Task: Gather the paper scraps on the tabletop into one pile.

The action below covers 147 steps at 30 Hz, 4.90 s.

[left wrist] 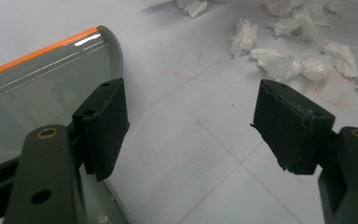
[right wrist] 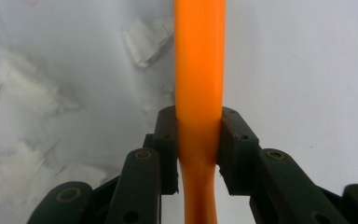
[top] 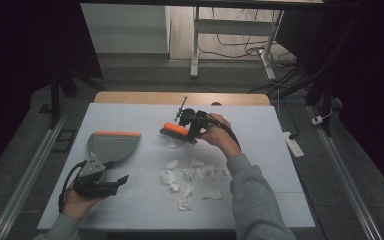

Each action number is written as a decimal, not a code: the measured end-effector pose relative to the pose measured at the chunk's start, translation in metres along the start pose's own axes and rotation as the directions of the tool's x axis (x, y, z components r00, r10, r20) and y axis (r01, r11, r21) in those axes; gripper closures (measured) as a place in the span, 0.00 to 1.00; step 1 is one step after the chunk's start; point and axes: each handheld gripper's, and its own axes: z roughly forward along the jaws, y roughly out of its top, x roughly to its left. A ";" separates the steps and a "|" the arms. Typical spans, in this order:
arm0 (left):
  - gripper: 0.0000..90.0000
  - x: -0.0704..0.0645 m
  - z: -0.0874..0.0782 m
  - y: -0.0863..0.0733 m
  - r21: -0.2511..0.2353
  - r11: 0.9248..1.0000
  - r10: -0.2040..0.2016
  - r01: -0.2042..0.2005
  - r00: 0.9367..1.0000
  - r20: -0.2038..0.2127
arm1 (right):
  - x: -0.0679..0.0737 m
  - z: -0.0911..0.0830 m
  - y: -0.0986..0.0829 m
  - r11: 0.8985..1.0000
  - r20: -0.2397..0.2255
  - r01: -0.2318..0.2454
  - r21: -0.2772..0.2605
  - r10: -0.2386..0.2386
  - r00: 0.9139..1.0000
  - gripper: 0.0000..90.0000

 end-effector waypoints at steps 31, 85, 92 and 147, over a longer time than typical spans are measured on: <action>0.30 0.005 -0.001 -0.001 -0.004 1.000 -0.027 0.027 0.999 -0.027 | 0.072 -0.086 -0.047 0.960 -0.128 -0.115 -0.255 0.085 0.988 0.79; 0.30 0.006 -0.001 -0.004 0.000 1.000 -0.029 0.029 0.999 -0.041 | 0.088 -0.023 0.007 0.902 -0.316 -0.421 -0.091 0.375 0.872 0.79; 0.30 0.007 0.000 -0.004 -0.002 1.000 -0.030 0.030 0.999 -0.038 | 0.075 -0.014 -0.020 0.872 -0.286 -0.488 -0.026 0.461 0.840 0.79; 0.30 0.005 0.005 -0.002 0.015 1.000 -0.011 0.011 0.999 -0.042 | 0.048 -0.077 -0.064 0.820 -0.342 -0.538 -0.195 0.457 0.821 0.79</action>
